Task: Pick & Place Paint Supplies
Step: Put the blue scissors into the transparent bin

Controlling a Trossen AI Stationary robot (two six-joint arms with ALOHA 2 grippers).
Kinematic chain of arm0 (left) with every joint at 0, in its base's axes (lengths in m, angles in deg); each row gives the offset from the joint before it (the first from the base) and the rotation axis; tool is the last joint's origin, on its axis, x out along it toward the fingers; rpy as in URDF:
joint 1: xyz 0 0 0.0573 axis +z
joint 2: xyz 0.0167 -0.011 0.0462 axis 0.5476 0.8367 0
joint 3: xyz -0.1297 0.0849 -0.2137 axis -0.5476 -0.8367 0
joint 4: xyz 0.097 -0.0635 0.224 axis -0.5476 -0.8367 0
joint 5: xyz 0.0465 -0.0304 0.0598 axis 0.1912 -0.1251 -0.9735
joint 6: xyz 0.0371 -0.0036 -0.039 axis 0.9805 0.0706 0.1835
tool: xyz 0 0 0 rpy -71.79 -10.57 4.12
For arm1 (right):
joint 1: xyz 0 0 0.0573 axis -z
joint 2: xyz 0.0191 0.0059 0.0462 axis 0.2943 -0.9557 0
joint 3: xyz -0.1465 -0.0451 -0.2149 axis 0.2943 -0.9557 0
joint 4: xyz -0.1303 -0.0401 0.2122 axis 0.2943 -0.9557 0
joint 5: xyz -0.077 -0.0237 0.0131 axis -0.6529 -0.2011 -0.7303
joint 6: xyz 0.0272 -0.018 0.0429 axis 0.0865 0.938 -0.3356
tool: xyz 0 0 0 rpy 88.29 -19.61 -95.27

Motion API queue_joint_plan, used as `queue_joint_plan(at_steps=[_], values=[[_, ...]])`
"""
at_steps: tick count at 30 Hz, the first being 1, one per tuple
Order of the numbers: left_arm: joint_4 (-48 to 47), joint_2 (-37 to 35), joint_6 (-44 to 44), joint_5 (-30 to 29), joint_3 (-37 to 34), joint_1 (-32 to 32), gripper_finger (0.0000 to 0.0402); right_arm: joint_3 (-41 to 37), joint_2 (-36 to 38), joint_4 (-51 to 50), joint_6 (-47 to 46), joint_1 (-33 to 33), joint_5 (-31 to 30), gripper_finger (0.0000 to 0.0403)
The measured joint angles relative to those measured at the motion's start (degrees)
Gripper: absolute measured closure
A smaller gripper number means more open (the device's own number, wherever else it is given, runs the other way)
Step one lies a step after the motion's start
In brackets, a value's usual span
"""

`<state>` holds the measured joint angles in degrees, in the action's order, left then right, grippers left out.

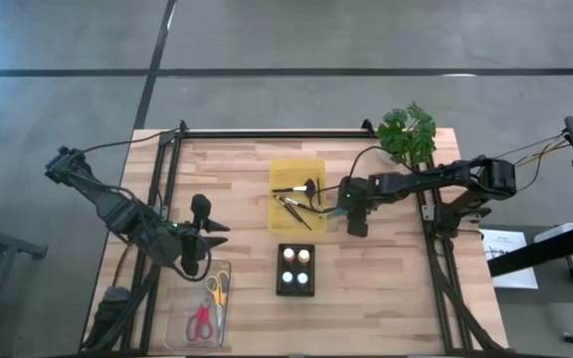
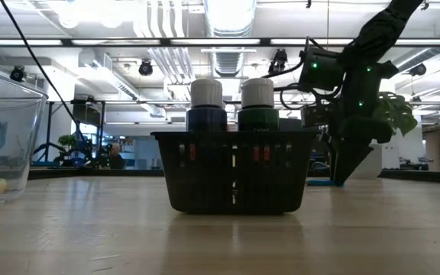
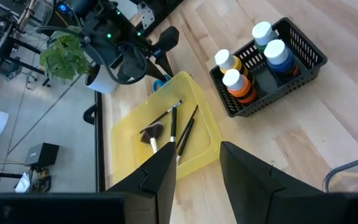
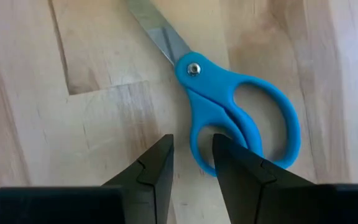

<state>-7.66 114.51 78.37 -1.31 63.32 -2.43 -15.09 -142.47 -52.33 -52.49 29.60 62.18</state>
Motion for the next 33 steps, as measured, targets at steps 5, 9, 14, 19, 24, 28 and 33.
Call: queue_joint_plan(at_steps=[5, 9, 14, 19, 24, 28, 33], values=[[0.0, 0.0, 0.0, 0.0, 0.0, 0.0, 0.0269, 0.3, -3.3, -0.3, -1.2, 0.0, 0.0, 0.0298], [0.0, 0.0, 0.1, 0.0, 0.0, 0.0, 0.0269, 0.4, -4.7, -0.5, -1.5, 0.0, -0.1, 0.0344], [0.0, 0.0, 0.1, 0.0, 0.0, 0.0, 0.0269, 0.4, -3.5, -1.6, -2.3, -0.1, 0.8, 0.0388], [0.0, 0.0, 0.2, 0.0, 0.0, 0.0, 0.0269, -0.1, 0.1, -6.4, -3.4, -0.8, 2.5, 0.0393], [0.0, 0.0, 0.2, 0.0, 0.0, 0.0, 0.0269, -0.9, 4.7, -12.1, -5.7, -4.3, 4.3, 0.0394], [0.1, 0.0, 0.2, 0.0, 0.0, 0.0, 0.0269, -1.3, 9.2, -12.4, -8.8, -9.2, 0.7, 0.0394], [3.8, 0.0, -2.8, -1.3, 0.0, 0.5, 0.0269, -1.3, 15.1, -11.9, -13.3, -17.4, -6.4, 0.0394]])
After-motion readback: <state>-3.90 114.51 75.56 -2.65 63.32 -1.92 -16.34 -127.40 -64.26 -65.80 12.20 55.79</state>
